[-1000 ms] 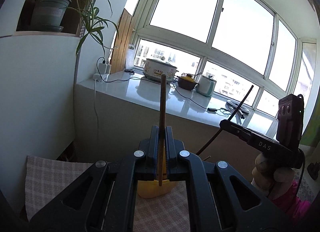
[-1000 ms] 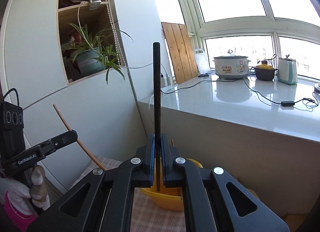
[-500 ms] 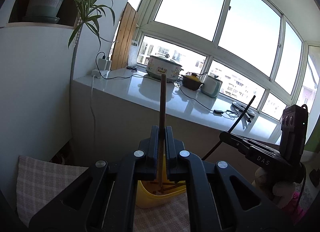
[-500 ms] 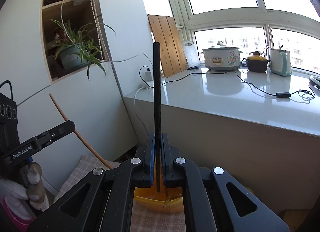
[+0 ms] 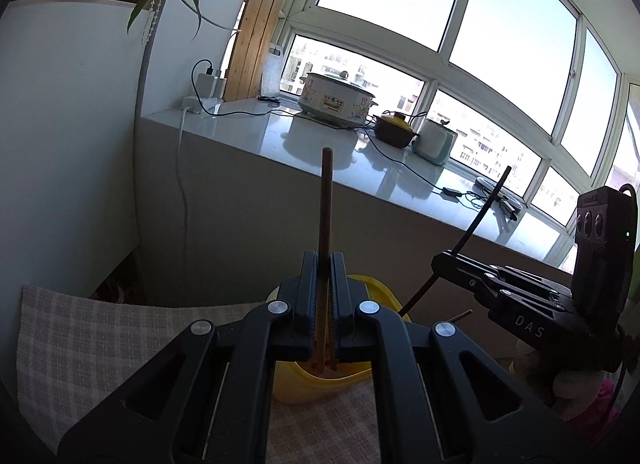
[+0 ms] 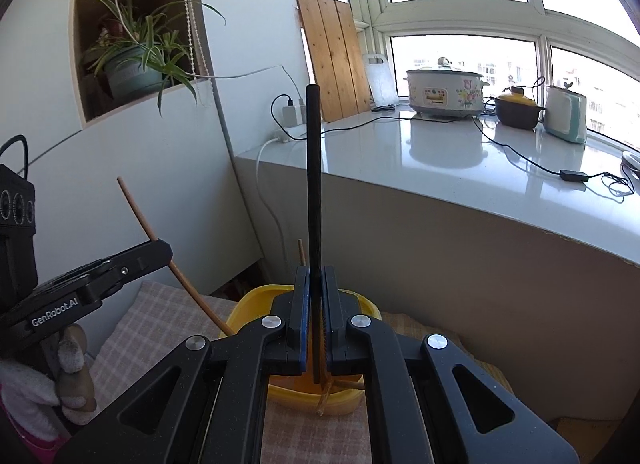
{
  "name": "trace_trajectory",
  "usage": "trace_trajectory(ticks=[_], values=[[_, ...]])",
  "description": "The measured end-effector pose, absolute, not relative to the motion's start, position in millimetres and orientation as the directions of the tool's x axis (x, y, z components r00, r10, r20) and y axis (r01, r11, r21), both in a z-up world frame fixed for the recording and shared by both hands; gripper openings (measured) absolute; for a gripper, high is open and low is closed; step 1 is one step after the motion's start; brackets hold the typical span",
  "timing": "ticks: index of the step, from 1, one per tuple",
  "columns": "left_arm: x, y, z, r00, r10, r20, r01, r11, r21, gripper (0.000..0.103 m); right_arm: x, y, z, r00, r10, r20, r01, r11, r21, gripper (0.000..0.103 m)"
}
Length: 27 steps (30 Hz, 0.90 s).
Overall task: Organize utensils
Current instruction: 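Lower both chopsticks into the yellow container and open both tools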
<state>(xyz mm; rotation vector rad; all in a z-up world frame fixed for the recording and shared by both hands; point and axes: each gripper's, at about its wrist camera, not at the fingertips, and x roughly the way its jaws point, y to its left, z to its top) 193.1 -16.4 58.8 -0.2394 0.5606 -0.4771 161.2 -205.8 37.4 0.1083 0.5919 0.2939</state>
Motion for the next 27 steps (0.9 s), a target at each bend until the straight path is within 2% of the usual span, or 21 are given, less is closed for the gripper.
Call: trace_trajectory(ticks=[15,27], values=[[194.3,-30.1,39.2,0.693,-0.508,-0.511,0.377,0.86,-0.344,0.003,172.7,-193.0,21.2,0.738,0.267,-0.619,-0.244,0.962,0.125,0.004],[187.9,-29.7,34.6,0.673,-0.517,-0.529,0.379,0.855,-0.354,0.004,171.4,-199.2,19.0,0.725,0.255,-0.64,-0.215,0.966,0.142,0.004]])
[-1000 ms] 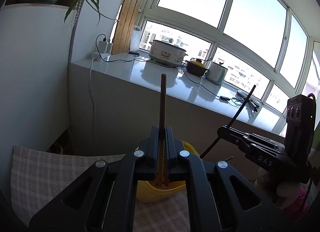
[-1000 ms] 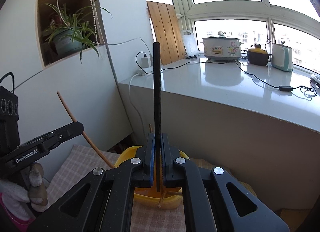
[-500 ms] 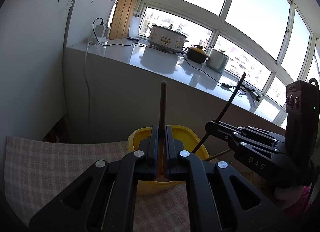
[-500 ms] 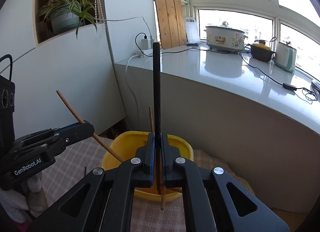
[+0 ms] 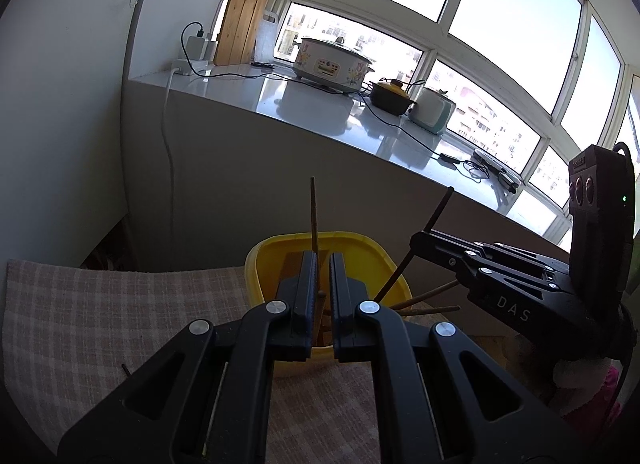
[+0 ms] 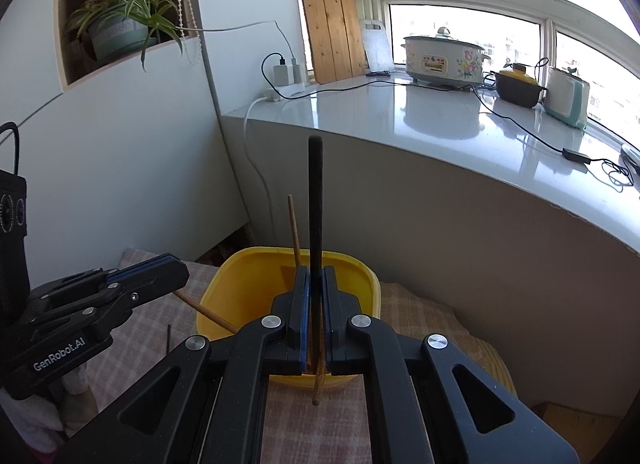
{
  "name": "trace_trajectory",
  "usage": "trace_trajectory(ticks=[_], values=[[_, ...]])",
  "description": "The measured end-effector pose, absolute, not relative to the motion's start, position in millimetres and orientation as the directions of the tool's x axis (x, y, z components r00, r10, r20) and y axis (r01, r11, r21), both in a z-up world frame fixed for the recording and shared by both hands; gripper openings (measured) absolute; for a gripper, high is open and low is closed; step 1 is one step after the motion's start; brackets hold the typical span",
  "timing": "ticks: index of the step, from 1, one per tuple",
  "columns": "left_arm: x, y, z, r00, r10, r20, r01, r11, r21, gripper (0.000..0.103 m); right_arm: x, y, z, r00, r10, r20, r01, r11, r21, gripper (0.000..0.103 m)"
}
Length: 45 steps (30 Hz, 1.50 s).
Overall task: Organize utensils
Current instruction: 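Lower both chopsticks into the yellow container and open both tools, then move both open tools back to the remaining utensils on the cloth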
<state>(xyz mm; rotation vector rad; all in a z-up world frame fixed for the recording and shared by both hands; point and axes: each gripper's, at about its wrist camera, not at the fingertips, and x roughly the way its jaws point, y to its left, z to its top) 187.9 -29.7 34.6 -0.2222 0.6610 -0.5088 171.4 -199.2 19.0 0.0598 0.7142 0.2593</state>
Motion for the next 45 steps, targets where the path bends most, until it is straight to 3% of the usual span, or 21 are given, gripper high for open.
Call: trace_trajectory(ticks=[19,23,26,27,31,37,45], values=[[150.3,16.2,39.3,0.717,-0.481,-0.504,0.337,0.873,-0.353,0.004,135.5,-190.2,42.9,0.777,0.266,-0.57,-0.244,0.963,0.116,0.004],[142.7,28.7,34.9,0.725,-0.459,-0.514,0.313,0.884,-0.348,0.027,125.5,-186.1,48.0,0.785,0.279,-0.553,-0.26,0.959,0.114,0.004],[136.7,38.8,30.1,0.729,-0.443,-0.522,0.295,0.891,-0.345,0.028,118.6,-181.2,50.6,0.791,0.288,-0.541,-0.273,0.956,0.109,0.005],[134.6,42.5,27.8,0.729,-0.437,-0.527,0.289,0.894,-0.341,0.028,116.2,-179.6,50.9,0.791,0.293,-0.537,-0.278,0.954,0.11,0.007],[128.7,57.6,15.7,0.724,-0.406,-0.558,0.26,0.91,-0.325,0.036,100.7,-173.1,52.4,0.797,0.33,-0.506,-0.315,0.942,0.118,0.039],[124.7,87.5,-17.3,0.691,-0.36,-0.627,0.181,0.926,-0.332,0.036,78.0,-157.1,44.6,0.785,0.37,-0.496,-0.375,0.922,0.094,0.041],[118.3,105.1,-69.5,0.605,-0.356,-0.713,0.116,0.925,-0.363,0.036,63.5,-133.7,-1.4,0.68,0.427,-0.595,-0.453,0.884,0.117,0.041]])
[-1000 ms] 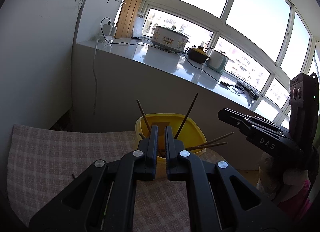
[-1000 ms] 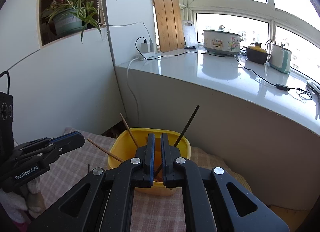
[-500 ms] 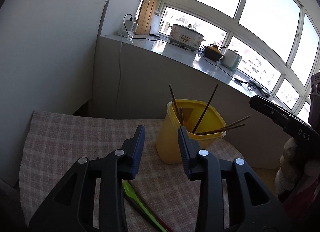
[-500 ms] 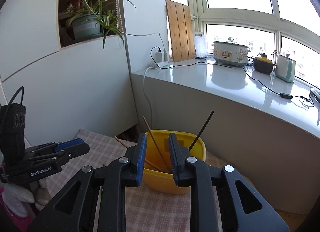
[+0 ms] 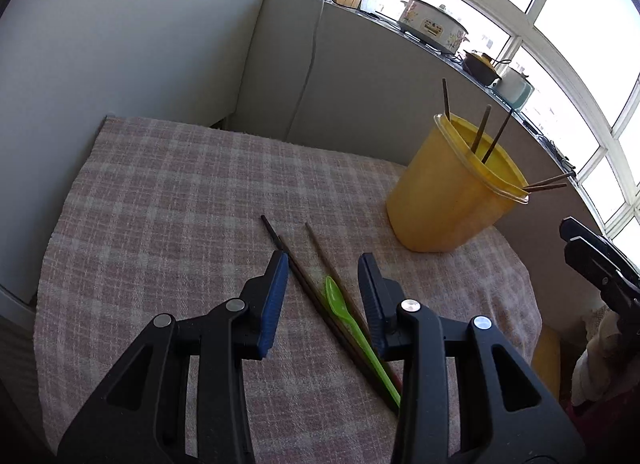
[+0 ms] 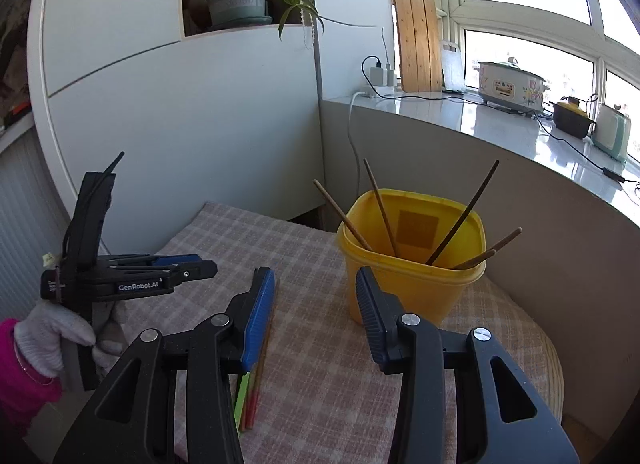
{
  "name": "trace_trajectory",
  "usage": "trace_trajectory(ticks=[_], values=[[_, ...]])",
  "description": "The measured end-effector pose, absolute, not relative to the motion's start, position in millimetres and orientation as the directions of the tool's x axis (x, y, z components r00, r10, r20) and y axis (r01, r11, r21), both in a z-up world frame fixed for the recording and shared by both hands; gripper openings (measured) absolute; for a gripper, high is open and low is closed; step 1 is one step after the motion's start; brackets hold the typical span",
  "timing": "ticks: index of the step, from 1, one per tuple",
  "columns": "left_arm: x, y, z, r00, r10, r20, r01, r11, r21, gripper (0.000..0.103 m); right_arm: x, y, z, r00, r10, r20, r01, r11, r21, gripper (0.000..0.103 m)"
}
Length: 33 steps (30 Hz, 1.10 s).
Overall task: Organize utensils
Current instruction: 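Move both open tools back to the remaining utensils on the cloth, then close the right tool on a red-tipped wooden chopstick while the left tool grasps a black chopstick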
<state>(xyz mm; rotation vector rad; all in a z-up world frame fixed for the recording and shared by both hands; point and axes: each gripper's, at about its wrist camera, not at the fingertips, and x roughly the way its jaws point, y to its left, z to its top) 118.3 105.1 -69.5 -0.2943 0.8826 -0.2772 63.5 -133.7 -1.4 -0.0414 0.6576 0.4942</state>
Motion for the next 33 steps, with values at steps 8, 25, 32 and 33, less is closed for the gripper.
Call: trace_trajectory(ticks=[8,25,32,33], values=[[115.0,97.5,-98.9,0.552,-0.369,-0.747,0.104,0.92,-0.378,0.036,60.1,-108.7,-62.2,0.558,0.411,-0.72,-0.498,0.861,0.105,0.041],[131.7,98.5,-117.4,0.527,-0.351,-0.774,0.09,0.929,-0.36,0.036,83.4,-68.1,-124.5,0.364,0.432,-0.825,-0.507,0.835,0.214,0.04],[145.8,98.2,-125.2,0.522,-0.343,-0.781,0.077,0.931,-0.357,0.036,92.9,-70.2,-132.7,0.334,0.431,-0.838,-0.48,0.843,0.243,0.04],[147.3,98.3,-126.0,0.522,-0.341,-0.782,0.075,0.932,-0.356,0.036,93.4,-69.5,-133.2,0.332,0.428,-0.84,-0.48,0.844,0.24,0.04]])
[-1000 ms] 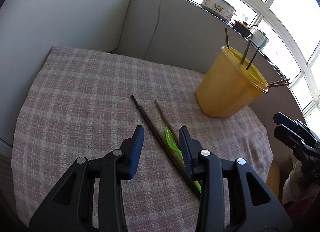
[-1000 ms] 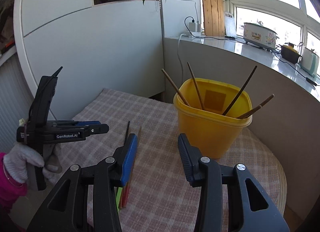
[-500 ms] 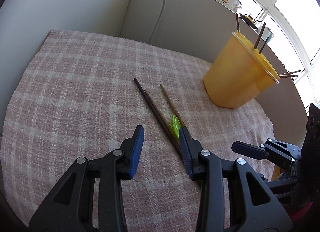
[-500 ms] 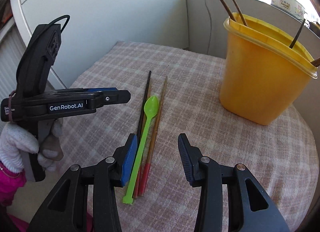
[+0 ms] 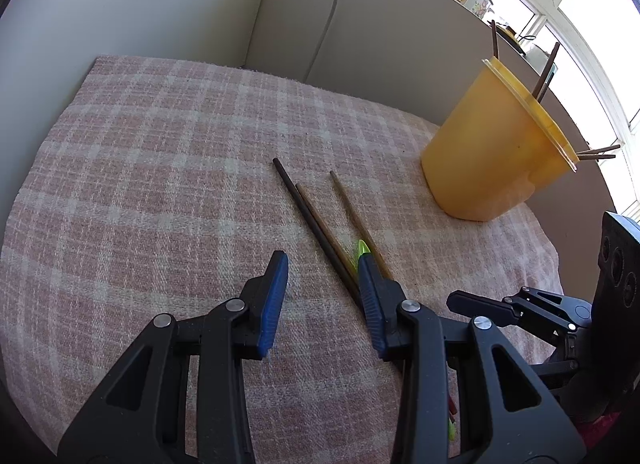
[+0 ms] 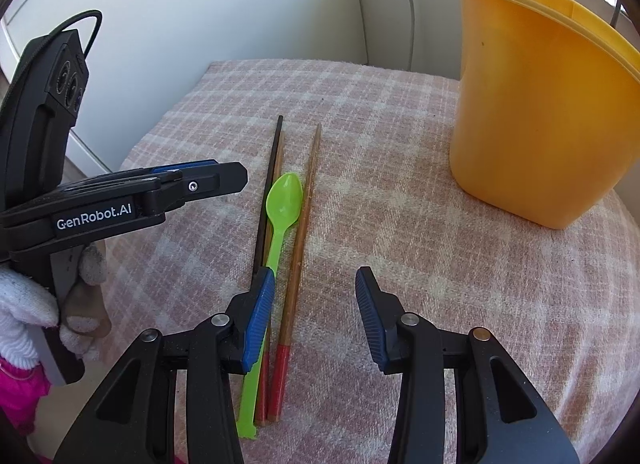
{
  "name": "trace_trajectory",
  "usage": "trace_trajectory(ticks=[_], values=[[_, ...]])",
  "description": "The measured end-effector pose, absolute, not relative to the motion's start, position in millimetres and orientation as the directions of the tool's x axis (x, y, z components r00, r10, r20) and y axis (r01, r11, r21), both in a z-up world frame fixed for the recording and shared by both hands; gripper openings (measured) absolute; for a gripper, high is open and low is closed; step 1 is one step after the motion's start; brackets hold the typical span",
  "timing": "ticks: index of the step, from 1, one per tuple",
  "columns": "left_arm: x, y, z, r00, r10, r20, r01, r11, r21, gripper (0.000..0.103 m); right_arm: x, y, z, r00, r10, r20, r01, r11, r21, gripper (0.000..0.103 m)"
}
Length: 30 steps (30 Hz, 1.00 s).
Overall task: Organize utensils
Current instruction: 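Close the right tool on a red-tipped wooden chopstick while the left tool grasps a black chopstick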
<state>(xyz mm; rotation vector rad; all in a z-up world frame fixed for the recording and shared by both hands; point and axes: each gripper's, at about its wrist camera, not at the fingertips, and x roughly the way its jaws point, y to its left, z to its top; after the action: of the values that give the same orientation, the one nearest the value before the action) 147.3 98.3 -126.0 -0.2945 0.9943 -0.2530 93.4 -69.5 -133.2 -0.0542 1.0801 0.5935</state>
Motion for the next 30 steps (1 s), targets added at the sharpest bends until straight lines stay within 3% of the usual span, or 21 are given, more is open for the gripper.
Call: trace_trajectory(ticks=[24,30], values=[[170.2,86.3,-146.7,0.497,-0.286,-0.82,0.055,0.953,-0.299,0.03,108.2,-52.4,-145.9,0.309,0.396,-0.865,-0.496,0.843,0.208,0.031],[170.2,69.2,-147.1,0.489,-0.287,-0.824,0.083,0.955,-0.283,0.03,112.4,-51.5,-147.7,0.312,0.373,-0.874,-0.501,0.846,0.182,0.019]])
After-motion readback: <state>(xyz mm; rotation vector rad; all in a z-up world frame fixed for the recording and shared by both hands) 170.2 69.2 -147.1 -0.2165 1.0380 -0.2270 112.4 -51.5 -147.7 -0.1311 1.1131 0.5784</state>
